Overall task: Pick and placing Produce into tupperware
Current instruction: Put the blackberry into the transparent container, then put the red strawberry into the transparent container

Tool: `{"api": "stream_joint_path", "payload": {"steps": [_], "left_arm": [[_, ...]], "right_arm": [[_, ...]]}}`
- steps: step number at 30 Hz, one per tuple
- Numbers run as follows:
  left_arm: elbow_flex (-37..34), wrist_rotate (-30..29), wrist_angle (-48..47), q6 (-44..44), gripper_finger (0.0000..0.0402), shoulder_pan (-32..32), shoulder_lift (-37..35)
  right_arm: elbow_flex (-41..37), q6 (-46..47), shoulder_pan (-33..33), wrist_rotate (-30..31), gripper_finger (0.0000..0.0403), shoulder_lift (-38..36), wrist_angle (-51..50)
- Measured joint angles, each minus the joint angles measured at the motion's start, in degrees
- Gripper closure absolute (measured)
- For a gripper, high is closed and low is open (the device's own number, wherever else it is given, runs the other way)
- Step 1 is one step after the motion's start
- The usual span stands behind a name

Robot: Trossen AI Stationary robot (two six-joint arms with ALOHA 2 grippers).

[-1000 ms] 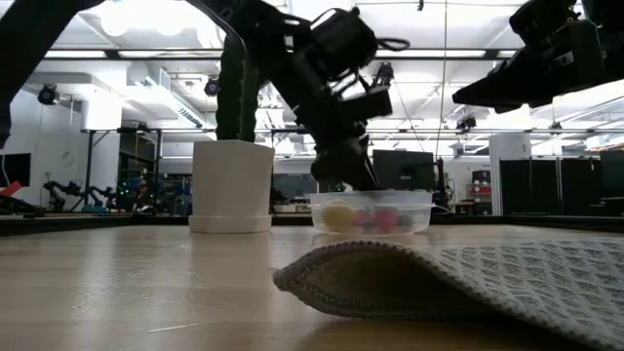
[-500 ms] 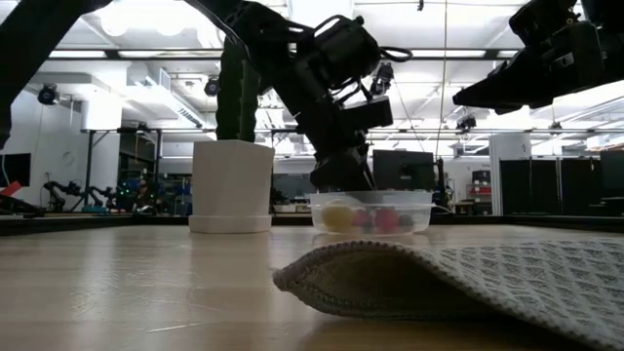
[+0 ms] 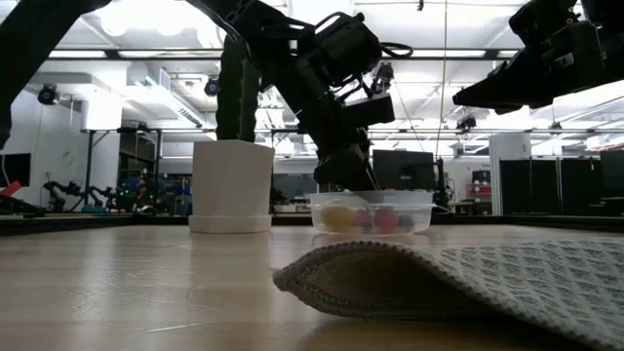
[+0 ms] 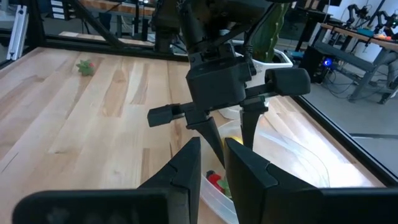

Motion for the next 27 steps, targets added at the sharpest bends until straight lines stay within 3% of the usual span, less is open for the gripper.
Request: {"api": "stream_joint_path", "payload": {"steps": [5, 15, 23, 27], "left_arm": [[0.00, -0.01, -0.04, 0.01, 0.0289, -0.02, -0.09], [-0.09, -1.92, -0.85, -0.04, 0.0215, -0.33, -0.85], [-0.11, -3.48, -5.44, -0.60, 0.0213, -5.08, -7.79], [-0.19, -8.34, -13.56, -3.07, 0.0213, -9.48, -10.29]], "right_arm": [[0.00, 0.00, 0.00, 0.00, 0.0339, 0.00, 0.01], [0.00, 0.00, 0.00, 0.00, 0.0339, 0.00, 0.00], [0.02, -0.02, 0.00, 0.00, 0.0339, 0.00, 0.00], [0.02, -0.02, 0.00, -0.01, 0.0339, 0.00, 0.04]]}}
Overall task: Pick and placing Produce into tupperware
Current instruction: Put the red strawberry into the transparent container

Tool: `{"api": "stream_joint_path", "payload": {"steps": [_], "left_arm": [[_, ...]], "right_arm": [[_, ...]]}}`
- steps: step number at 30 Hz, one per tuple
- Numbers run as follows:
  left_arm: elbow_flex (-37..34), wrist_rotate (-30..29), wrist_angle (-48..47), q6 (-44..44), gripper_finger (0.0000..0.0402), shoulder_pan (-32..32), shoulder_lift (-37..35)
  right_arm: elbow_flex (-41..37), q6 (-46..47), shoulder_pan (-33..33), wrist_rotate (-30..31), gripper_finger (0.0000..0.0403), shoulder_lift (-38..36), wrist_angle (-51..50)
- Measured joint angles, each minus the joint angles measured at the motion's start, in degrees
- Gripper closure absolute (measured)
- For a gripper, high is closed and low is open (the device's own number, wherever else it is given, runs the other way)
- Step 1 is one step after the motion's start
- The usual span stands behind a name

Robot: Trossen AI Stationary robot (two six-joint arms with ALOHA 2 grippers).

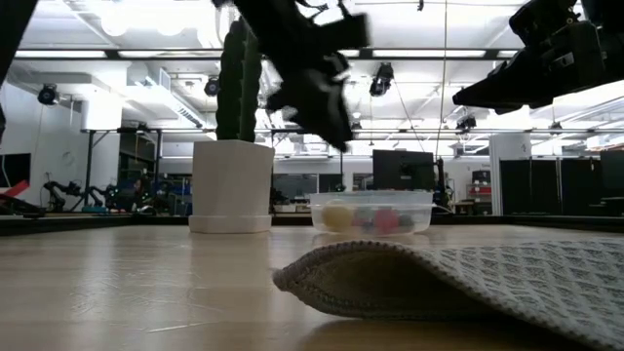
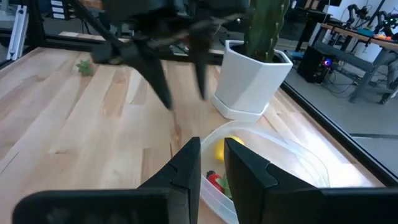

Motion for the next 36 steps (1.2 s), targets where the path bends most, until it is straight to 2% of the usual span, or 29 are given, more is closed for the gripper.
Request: {"api": "stream_joint_path", "payload": {"steps": [6, 12, 20, 28, 36], "left_arm": [[-0.56, -0.71, -19.84, -12.72, 0.0213, -5.73, -3.46], [-1.64, 2.87, -32.20, -30.69, 0.0213, -12.35, -8.01], [-1.82, -1.46, -32.91, -39.77, 0.0213, -23.27, -10.32], [-2.48, 4.23, -37.09, -58.62, 0.0213, -31.82, -9.73], [-6.47, 5.09, -36.51, -73.69, 0.0213, -40.54, -9.75]], "right_arm": [[0.00, 0.00, 0.00, 0.02, 0.0339, 0.00, 0.21], [0.02, 0.46, 0.00, 0.01, 0.0339, 0.00, 0.54], [0.02, 2.38, 0.00, 0.00, 0.0339, 0.00, 0.50], [0.02, 3.02, 0.00, 0.00, 0.0339, 0.01, 0.52], [0.02, 3.45, 0.00, 0.00, 0.0339, 0.02, 1.53]]}}
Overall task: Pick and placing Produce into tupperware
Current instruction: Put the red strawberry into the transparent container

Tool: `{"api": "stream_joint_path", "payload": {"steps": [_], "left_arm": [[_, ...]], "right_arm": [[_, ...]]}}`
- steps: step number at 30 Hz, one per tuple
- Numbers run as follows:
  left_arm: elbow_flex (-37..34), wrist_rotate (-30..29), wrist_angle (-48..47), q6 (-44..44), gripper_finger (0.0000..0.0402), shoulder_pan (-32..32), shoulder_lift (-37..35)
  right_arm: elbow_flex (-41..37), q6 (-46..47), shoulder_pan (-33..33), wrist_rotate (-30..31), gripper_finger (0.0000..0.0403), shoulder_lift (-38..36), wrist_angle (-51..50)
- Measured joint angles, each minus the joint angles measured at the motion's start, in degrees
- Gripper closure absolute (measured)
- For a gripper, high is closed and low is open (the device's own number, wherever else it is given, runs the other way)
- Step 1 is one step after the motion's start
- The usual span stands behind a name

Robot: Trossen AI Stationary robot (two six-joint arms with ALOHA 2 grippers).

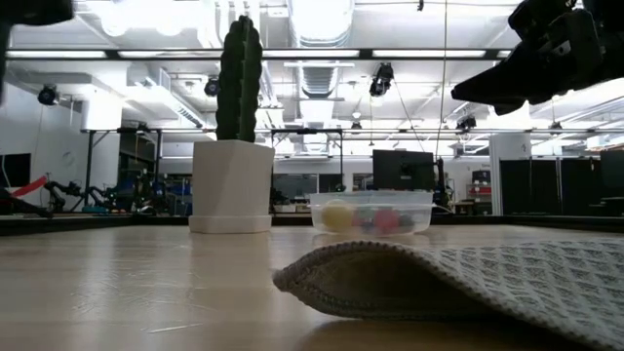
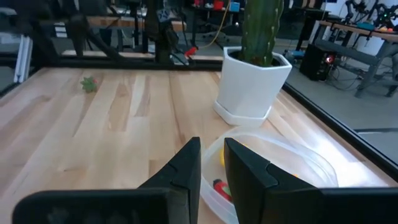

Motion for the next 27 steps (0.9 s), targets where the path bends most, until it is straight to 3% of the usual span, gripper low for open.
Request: {"api": "stream_joint_path", "payload": {"steps": [6, 27], "left_arm": [[-4.74, 0.75, 0.06, -1.95, 0.0213, -2.96, 1.42], [-12.71, 5.22, 6.72, -3.30, 0.0213, -2.91, 1.90]], "right_arm": [[0.00, 1.65, 0.00, -0.02, 0.0339, 0.00, 0.41], [0.00, 2.60, 0.01, -1.60, 0.0339, 0.00, 0.17]]}}
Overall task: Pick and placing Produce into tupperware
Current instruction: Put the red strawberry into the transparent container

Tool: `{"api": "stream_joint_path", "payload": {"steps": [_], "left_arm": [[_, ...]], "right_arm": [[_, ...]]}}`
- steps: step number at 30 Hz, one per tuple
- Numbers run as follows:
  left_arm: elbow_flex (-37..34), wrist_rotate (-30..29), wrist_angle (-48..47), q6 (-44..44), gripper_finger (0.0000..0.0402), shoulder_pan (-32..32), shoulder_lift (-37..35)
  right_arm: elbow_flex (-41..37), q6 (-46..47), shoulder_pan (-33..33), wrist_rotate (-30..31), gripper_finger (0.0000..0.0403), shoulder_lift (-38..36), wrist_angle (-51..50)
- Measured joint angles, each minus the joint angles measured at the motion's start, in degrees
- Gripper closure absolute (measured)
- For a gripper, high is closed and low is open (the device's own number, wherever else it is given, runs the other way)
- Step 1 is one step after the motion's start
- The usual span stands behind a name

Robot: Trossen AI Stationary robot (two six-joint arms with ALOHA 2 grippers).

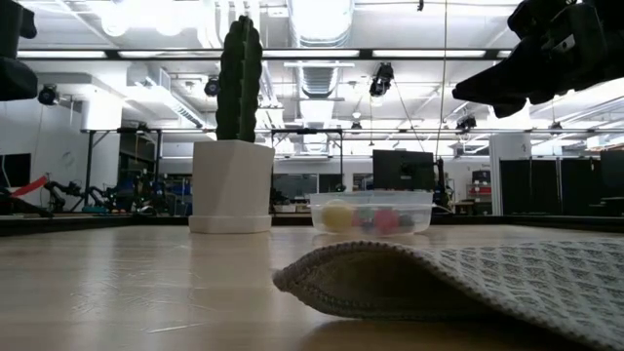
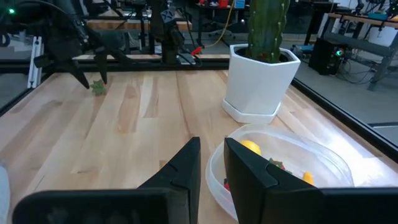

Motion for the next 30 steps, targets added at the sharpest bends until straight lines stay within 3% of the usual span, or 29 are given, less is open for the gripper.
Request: {"api": "stream_joint_path", "payload": {"steps": [30], "left_arm": [[-2.28, 1.27, 2.18, -0.01, 0.0224, 0.15, 0.04]], "right_arm": [[0.00, 0.00, 0.00, 0.00, 0.0339, 0.00, 0.02]]}}
